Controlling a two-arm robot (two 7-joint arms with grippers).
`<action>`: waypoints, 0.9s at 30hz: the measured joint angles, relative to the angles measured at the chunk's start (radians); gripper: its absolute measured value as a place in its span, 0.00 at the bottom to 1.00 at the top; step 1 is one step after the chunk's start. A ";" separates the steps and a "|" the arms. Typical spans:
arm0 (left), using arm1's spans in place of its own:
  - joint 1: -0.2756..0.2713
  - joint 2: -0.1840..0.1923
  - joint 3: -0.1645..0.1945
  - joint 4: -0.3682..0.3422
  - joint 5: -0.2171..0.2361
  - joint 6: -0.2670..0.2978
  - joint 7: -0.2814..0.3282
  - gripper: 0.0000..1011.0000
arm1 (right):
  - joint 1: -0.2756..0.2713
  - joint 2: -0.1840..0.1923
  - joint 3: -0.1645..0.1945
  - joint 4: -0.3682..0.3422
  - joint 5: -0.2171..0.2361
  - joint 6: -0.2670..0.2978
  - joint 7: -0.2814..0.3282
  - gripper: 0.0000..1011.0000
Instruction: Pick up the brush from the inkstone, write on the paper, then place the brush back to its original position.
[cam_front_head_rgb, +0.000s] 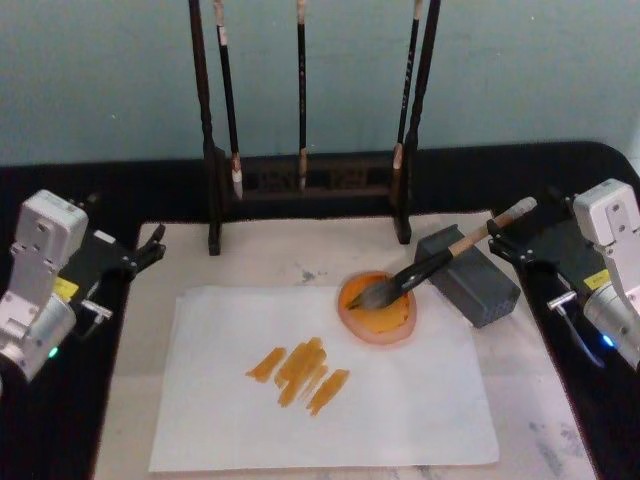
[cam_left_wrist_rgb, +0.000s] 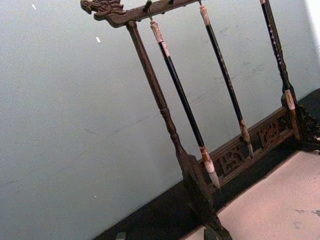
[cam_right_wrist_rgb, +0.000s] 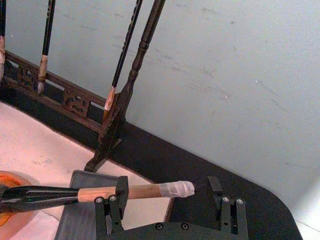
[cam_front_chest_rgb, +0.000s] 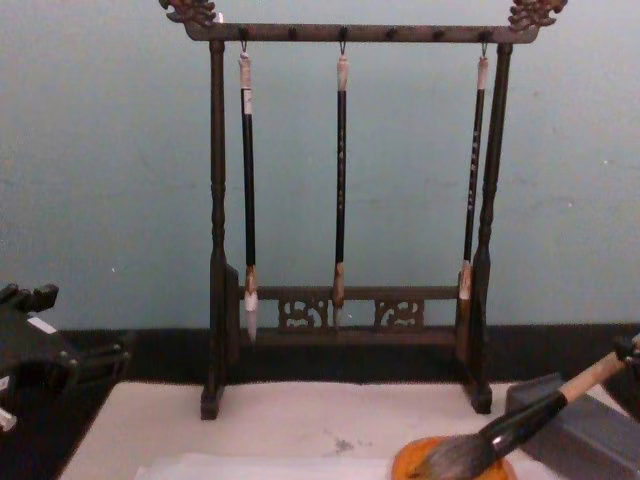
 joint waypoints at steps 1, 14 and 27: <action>0.000 0.000 0.000 0.000 0.000 0.000 0.000 1.00 | 0.000 0.000 0.000 0.000 0.000 0.000 0.000 0.99; 0.000 0.000 0.000 0.000 0.000 0.000 0.000 1.00 | 0.000 0.000 0.000 0.000 0.000 0.000 0.000 0.99; 0.000 0.000 0.000 0.000 0.000 0.000 0.000 1.00 | 0.000 0.000 0.000 0.000 0.000 0.000 0.000 0.99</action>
